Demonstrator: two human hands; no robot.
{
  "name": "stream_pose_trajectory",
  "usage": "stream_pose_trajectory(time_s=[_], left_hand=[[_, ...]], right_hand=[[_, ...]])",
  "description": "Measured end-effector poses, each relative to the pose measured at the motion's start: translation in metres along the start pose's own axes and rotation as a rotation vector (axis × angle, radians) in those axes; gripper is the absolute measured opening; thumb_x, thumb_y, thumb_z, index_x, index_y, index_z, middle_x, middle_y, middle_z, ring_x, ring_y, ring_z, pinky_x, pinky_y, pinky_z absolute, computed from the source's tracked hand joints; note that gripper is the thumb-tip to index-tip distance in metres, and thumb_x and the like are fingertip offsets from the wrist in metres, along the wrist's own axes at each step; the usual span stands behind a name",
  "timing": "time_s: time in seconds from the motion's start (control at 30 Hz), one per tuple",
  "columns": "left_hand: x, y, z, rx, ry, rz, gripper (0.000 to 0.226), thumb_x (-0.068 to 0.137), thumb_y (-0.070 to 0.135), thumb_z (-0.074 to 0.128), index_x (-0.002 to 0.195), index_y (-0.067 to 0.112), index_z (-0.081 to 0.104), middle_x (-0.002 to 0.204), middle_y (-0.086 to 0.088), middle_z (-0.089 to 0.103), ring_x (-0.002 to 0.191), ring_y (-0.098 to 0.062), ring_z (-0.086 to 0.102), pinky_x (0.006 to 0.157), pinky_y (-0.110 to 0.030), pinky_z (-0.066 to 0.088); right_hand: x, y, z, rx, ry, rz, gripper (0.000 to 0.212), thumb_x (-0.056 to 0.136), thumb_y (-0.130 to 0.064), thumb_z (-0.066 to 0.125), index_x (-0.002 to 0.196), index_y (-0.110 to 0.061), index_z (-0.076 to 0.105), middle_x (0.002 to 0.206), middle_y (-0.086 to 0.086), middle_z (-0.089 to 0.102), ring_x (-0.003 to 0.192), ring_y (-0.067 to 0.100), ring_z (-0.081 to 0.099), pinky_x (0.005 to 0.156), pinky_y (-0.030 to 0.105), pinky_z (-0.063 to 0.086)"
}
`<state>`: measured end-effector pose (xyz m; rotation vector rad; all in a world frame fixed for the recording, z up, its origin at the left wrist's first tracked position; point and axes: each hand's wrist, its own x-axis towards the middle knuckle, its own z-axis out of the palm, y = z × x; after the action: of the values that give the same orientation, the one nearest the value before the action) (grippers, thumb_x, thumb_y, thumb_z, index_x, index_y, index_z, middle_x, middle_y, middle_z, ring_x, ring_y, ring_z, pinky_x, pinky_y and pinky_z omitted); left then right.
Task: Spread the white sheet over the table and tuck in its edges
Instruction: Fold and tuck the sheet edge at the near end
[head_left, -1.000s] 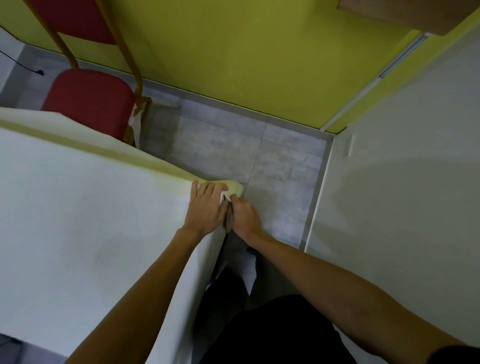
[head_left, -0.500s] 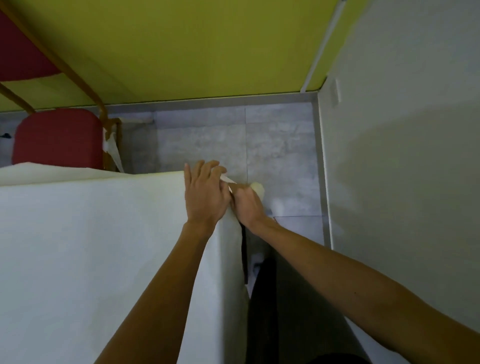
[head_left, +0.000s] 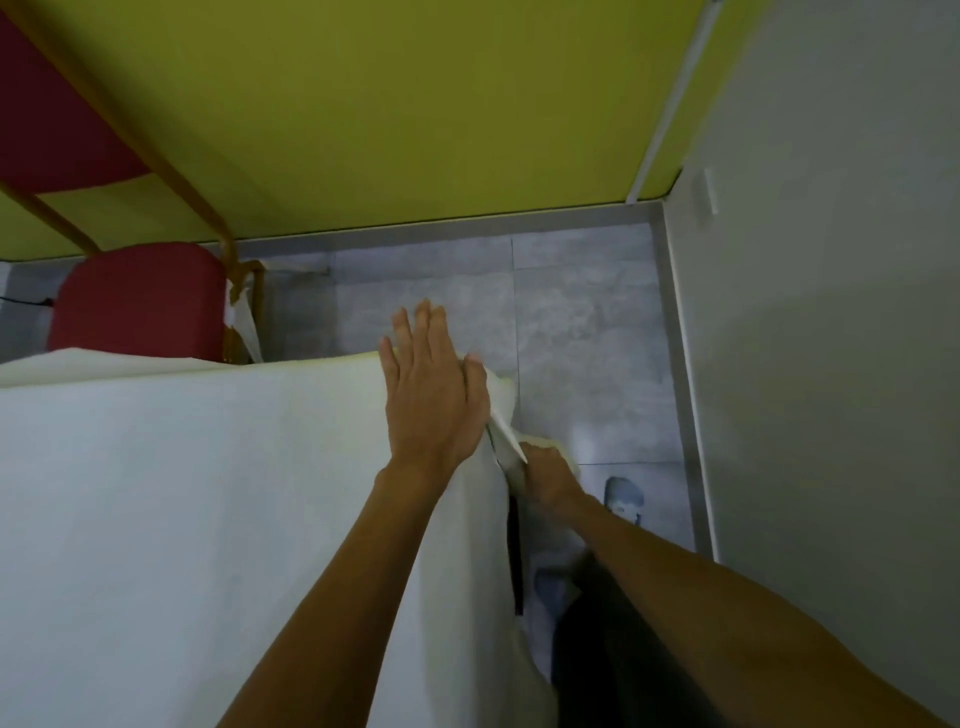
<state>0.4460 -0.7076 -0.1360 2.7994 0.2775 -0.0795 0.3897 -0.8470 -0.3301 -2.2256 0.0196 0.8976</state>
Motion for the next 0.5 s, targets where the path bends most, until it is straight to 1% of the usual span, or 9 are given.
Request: stream_pose_trajectory(time_s=[0.03, 0.1, 0.23, 0.3, 0.37, 0.4, 0.43, 0.47, 0.5], left_hand=[[0.0, 0.002, 0.001, 0.007, 0.017, -0.017, 0.057, 0.105, 0.034, 0.029, 0.155, 0.008, 0.023, 0.164, -0.011, 0.019, 0.153, -0.03, 0.005, 0.12, -0.038, -0.007], [-0.001, 0.006, 0.001, 0.012, 0.052, -0.035, 0.052, 0.106, 0.029, 0.031, 0.153, 0.008, 0.029, 0.162, -0.011, 0.024, 0.153, -0.029, 0.008, 0.121, -0.038, -0.005], [-0.001, 0.006, 0.002, 0.062, 0.044, -0.026, 0.051, 0.105, 0.023, 0.034, 0.154, 0.007, 0.027, 0.163, -0.011, 0.024, 0.153, -0.029, 0.006, 0.124, -0.042, -0.001], [0.0, 0.005, 0.002, 0.049, 0.036, -0.031, 0.053, 0.105, 0.025, 0.034, 0.154, 0.007, 0.026, 0.163, -0.01, 0.022, 0.154, -0.027, 0.004, 0.124, -0.041, -0.003], [0.001, 0.005, 0.004, 0.039, 0.045, -0.035, 0.052, 0.106, 0.026, 0.034, 0.154, 0.008, 0.027, 0.163, -0.009, 0.024, 0.154, -0.026, 0.005, 0.123, -0.04, -0.003], [0.002, 0.005, 0.004, 0.047, 0.051, -0.036, 0.052, 0.106, 0.027, 0.034, 0.154, 0.008, 0.028, 0.163, -0.009, 0.025, 0.154, -0.026, 0.007, 0.123, -0.04, -0.004], [0.001, 0.005, 0.005, 0.052, 0.053, -0.036, 0.052, 0.105, 0.026, 0.035, 0.153, 0.007, 0.029, 0.162, -0.01, 0.026, 0.153, -0.027, 0.008, 0.122, -0.039, -0.004], [0.001, 0.005, 0.005, 0.047, 0.053, -0.036, 0.052, 0.105, 0.025, 0.036, 0.153, 0.007, 0.03, 0.161, -0.01, 0.028, 0.153, -0.027, 0.009, 0.122, -0.039, -0.003], [0.001, 0.004, 0.005, 0.04, 0.054, -0.033, 0.051, 0.104, 0.023, 0.037, 0.152, 0.007, 0.031, 0.161, -0.011, 0.029, 0.153, -0.028, 0.01, 0.123, -0.04, -0.002]], right_hand=[[-0.002, 0.004, 0.001, -0.037, 0.011, 0.006, 0.023, 0.102, -0.015, 0.055, 0.122, -0.009, 0.066, 0.111, 0.009, 0.066, 0.11, 0.033, 0.063, 0.086, 0.021, 0.05], [-0.013, -0.008, -0.009, 0.123, 0.069, -0.124, 0.033, 0.103, -0.014, 0.056, 0.135, -0.009, 0.061, 0.122, 0.006, 0.066, 0.115, 0.03, 0.064, 0.089, 0.014, 0.047], [-0.025, -0.073, -0.031, 0.229, 0.227, -0.428, 0.049, 0.107, -0.027, 0.044, 0.155, -0.015, 0.039, 0.15, 0.004, 0.052, 0.136, 0.015, 0.051, 0.115, 0.028, 0.039], [-0.025, -0.097, -0.043, 0.208, 0.249, -0.436, 0.049, 0.105, -0.022, 0.041, 0.154, -0.016, 0.039, 0.155, 0.001, 0.047, 0.143, 0.011, 0.042, 0.118, 0.028, 0.034], [-0.023, -0.105, -0.043, 0.232, 0.262, -0.541, 0.05, 0.103, -0.018, 0.046, 0.153, -0.012, 0.04, 0.156, 0.006, 0.045, 0.142, 0.01, 0.041, 0.119, 0.028, 0.034], [-0.027, -0.11, -0.043, 0.394, 0.237, -0.567, 0.053, 0.104, -0.022, 0.047, 0.154, -0.01, 0.037, 0.158, 0.009, 0.043, 0.141, 0.012, 0.042, 0.118, 0.031, 0.037], [-0.031, -0.112, -0.039, 0.68, 0.215, -0.528, 0.055, 0.106, -0.031, 0.046, 0.155, -0.009, 0.034, 0.159, 0.012, 0.04, 0.14, 0.018, 0.045, 0.116, 0.037, 0.041], [-0.03, -0.106, -0.035, 1.025, 0.153, -0.389, 0.057, 0.107, -0.038, 0.046, 0.155, -0.009, 0.034, 0.159, 0.014, 0.04, 0.139, 0.025, 0.048, 0.113, 0.043, 0.045], [-0.023, -0.096, -0.026, 1.182, 0.124, -0.246, 0.058, 0.107, -0.042, 0.049, 0.153, -0.01, 0.038, 0.155, 0.016, 0.045, 0.136, 0.031, 0.051, 0.111, 0.047, 0.047]])
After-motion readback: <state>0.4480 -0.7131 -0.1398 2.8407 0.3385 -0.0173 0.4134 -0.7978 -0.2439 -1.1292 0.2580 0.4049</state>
